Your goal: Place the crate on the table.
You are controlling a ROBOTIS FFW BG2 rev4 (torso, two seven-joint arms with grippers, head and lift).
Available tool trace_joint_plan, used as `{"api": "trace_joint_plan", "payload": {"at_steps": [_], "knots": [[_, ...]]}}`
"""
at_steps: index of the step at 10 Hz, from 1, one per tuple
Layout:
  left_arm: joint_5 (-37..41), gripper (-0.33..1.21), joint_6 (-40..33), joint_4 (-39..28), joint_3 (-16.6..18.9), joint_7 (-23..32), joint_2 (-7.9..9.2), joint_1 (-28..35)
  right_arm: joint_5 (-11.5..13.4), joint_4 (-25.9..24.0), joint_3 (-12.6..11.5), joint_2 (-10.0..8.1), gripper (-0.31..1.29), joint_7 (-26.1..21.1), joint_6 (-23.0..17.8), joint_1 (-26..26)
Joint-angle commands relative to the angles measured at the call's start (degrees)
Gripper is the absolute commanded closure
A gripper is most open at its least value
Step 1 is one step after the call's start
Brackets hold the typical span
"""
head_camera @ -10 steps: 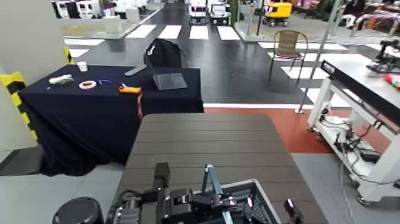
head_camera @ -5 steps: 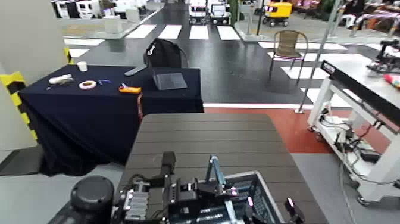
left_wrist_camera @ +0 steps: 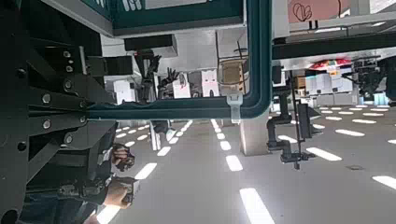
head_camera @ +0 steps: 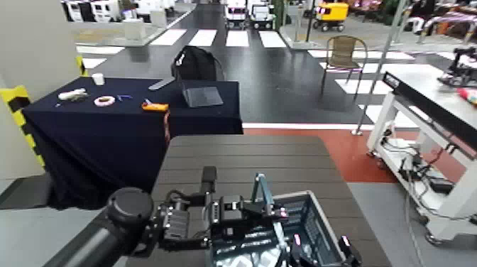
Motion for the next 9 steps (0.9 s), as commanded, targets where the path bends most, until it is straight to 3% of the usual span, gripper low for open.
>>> {"api": "trace_joint_plan", "payload": {"at_steps": [1, 3, 9], "knots": [[-1.9, 1.19, -1.4, 5.0, -2.0, -2.6, -1.19, -3.7, -0.3, 0.2, 0.2, 0.06, 0.14, 0.0, -0.4, -0.1], [-6.4, 1.19, -3.4, 10.6, -5.3, -10.1, -2.86, -7.5, -0.3, 0.2, 0.3, 0.06, 0.14, 0.0, -0.4, -0.2], [-8.9, 1.19, -7.7, 19.2, -7.2, -14.0, -5.67, -12.3, -0.6, 0.8, 1.2, -0.02, 0.14, 0.0, -1.1, -0.8]]}}
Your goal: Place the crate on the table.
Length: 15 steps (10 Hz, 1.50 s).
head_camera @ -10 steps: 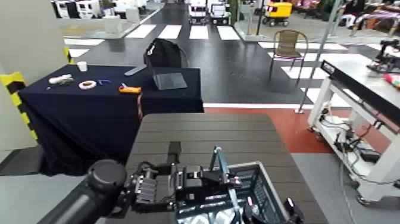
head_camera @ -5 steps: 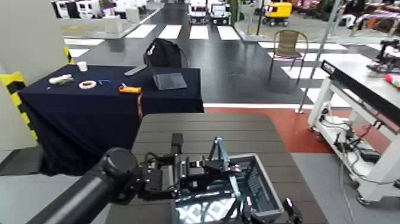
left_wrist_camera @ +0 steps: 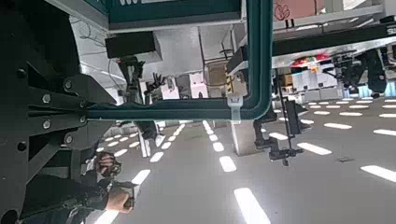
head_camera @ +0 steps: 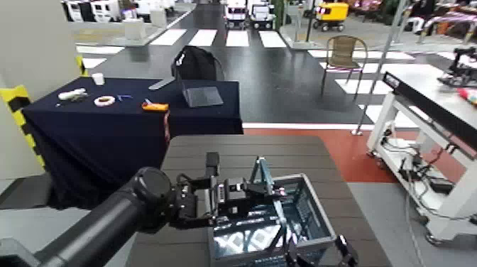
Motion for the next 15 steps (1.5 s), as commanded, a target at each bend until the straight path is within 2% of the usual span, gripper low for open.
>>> {"api": "trace_joint_plan", "payload": {"at_steps": [1, 6, 10, 13, 15], "knots": [[-0.8, 1.19, -2.2, 3.4, -0.8, -1.0, -1.14, -1.6, -0.2, 0.2, 0.2, 0.0, 0.14, 0.0, -0.4, -0.2], [-5.6, 1.16, -3.4, 9.3, -3.4, -7.8, -2.9, -4.1, -0.4, 0.5, 0.8, -0.09, 0.14, 0.0, -0.9, -0.7], [-5.8, 1.13, -3.0, 9.4, -4.3, -9.3, -2.81, -4.5, -0.4, 0.7, 0.9, -0.18, 0.14, 0.0, -1.1, -0.8], [-9.6, 1.05, -3.5, 10.3, -4.6, -13.0, -3.07, -5.0, -0.5, 1.0, 1.2, -0.18, 0.14, 0.0, -1.4, -1.2], [-9.7, 1.03, -3.8, 10.4, -4.8, -13.4, -3.16, -5.3, -0.5, 1.0, 1.3, -0.18, 0.14, 0.1, -1.4, -1.3]]}}
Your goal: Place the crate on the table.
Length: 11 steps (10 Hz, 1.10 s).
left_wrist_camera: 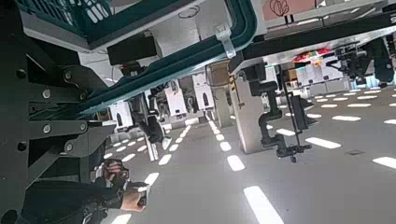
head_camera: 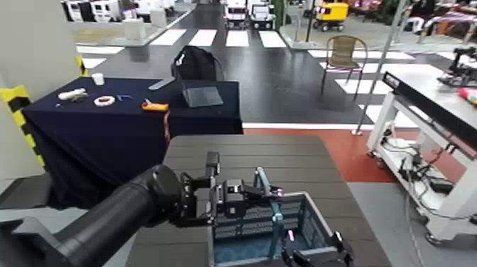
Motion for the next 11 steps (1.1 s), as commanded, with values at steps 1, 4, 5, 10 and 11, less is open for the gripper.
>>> {"api": "trace_joint_plan", "payload": {"at_steps": [1, 4, 5, 10, 11], "knots": [[-0.3, 1.03, -0.4, 0.5, -0.2, -0.3, 0.07, -0.8, 0.0, 0.2, 0.3, -0.01, 0.14, 0.0, -0.2, -0.3], [-0.9, 0.9, -5.4, 4.3, -2.0, -0.3, -0.64, -2.4, -0.4, 0.8, 0.5, -0.01, 0.14, 0.0, -1.1, -0.6], [-0.9, 0.7, -8.2, 6.4, -2.5, 0.4, -1.08, -2.2, -0.4, 0.9, 0.5, -0.01, 0.14, 0.0, -1.3, -0.6], [-2.6, 0.14, -17.1, 7.1, -1.0, 4.9, -1.43, -0.7, -0.6, 0.2, -0.1, -0.1, 0.14, 0.1, -1.3, 0.1], [-6.1, 0.12, -18.0, 6.4, 1.7, 5.5, -1.25, -0.4, -0.6, 0.0, -0.3, -0.1, 0.14, 0.1, -1.1, 0.3]]}}
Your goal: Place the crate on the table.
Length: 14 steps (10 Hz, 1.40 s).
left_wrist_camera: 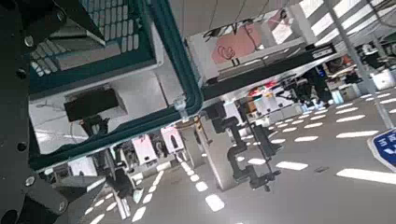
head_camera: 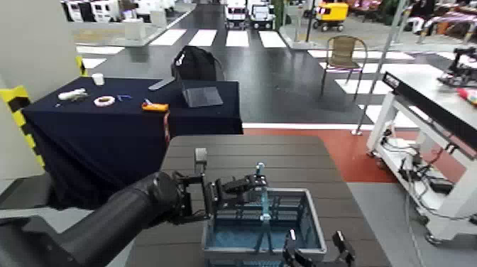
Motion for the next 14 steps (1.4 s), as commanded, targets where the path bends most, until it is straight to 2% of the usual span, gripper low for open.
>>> {"api": "trace_joint_plan", "payload": {"at_steps": [1, 2, 3, 4, 6, 8, 12, 14], "knots": [[-8.2, 0.12, -1.7, -2.7, 6.5, 2.1, 0.7, 1.5, 0.0, -0.5, -0.5, -0.01, 0.14, 0.0, 0.4, 0.5], [-10.2, 0.12, -1.7, -6.4, 8.5, 4.7, 1.67, 3.0, 0.0, -0.6, -0.6, -0.01, 0.14, 0.0, 0.7, 0.6], [-12.7, 0.13, -1.8, -12.8, 12.4, 9.5, 2.99, 6.1, 0.0, -0.8, -0.7, -0.01, 0.14, 0.0, 0.9, 0.6], [-16.7, 0.13, -1.4, -19.2, 17.5, 14.0, 3.6, 9.6, 0.0, -1.0, -0.9, -0.01, 0.14, 0.1, 1.2, 0.8], [-19.7, 0.13, -1.7, -35.0, 24.1, 25.1, 5.98, 17.5, 0.0, -1.2, -1.1, -0.01, 0.14, 0.2, 1.5, 1.1], [-25.6, 0.13, -3.0, -49.6, 29.8, 34.1, 7.12, 25.9, 0.0, -1.6, -1.7, -0.01, 0.14, 0.6, 2.1, 1.3], [-36.9, 0.13, -10.5, -68.4, 35.5, 43.2, 7.21, 42.0, 0.1, -2.0, -2.6, 0.07, 0.14, 1.1, 2.2, 1.8], [-41.7, 0.12, -18.2, -72.6, 36.7, 45.8, 6.86, 48.9, 0.2, -2.2, -3.2, 0.25, 0.14, 1.4, 2.0, 2.0]]}}
